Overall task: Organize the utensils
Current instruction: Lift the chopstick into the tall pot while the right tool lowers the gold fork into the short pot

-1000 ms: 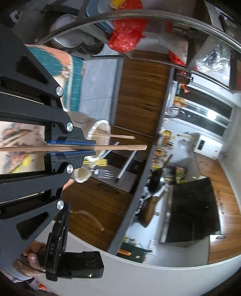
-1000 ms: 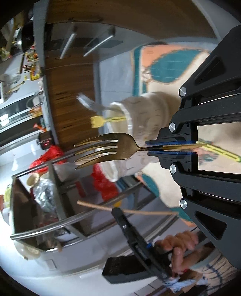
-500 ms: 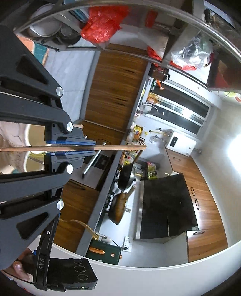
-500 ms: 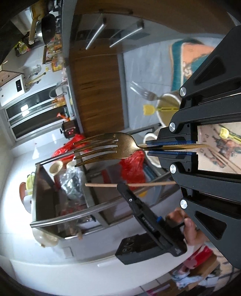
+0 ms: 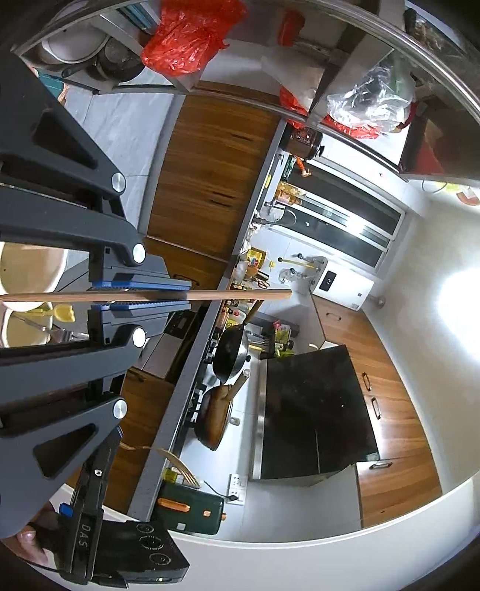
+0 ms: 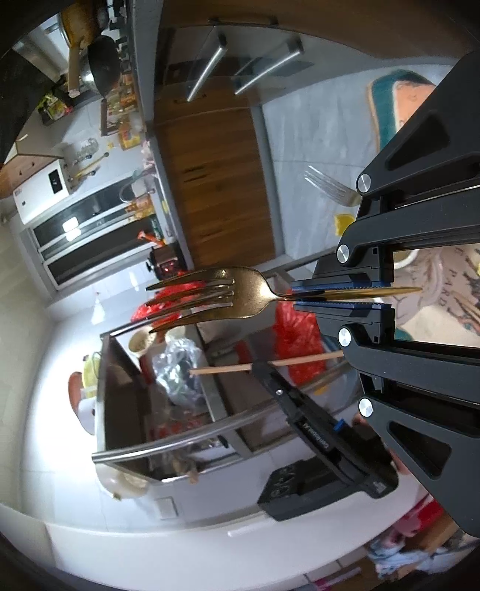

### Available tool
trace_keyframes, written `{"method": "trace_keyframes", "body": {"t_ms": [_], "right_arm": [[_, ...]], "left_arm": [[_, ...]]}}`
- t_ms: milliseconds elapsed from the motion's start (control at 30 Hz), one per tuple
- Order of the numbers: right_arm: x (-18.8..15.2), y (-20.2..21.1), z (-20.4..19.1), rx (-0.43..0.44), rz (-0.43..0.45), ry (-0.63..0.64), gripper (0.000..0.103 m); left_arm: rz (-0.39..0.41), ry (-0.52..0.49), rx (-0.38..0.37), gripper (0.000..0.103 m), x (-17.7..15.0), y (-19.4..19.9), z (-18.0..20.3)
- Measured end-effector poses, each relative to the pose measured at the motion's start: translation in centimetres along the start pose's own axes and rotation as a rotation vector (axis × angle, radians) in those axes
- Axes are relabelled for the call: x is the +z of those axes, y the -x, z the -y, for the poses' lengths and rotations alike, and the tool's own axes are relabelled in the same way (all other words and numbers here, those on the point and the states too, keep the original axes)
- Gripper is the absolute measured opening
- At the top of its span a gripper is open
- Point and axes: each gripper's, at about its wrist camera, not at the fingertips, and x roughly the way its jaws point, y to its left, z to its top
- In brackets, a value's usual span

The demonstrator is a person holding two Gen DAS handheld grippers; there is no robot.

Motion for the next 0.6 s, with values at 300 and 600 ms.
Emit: {"method": "trace_keyframes", "body": {"t_ms": [300,600], "right_arm": [[0.6,0.3,-0.3,-0.167,0.117,0.055,0.006],[-2.4,-3.9,2.7,-0.257,-0.033,0.064,0.006]], "left_arm": [[0.0,-0.007,0.049,0.005,-2.3,-2.1,-1.3],[-0.082,-0.084,0.076,0.005,-5.6,-3.1,-0.7]]}}
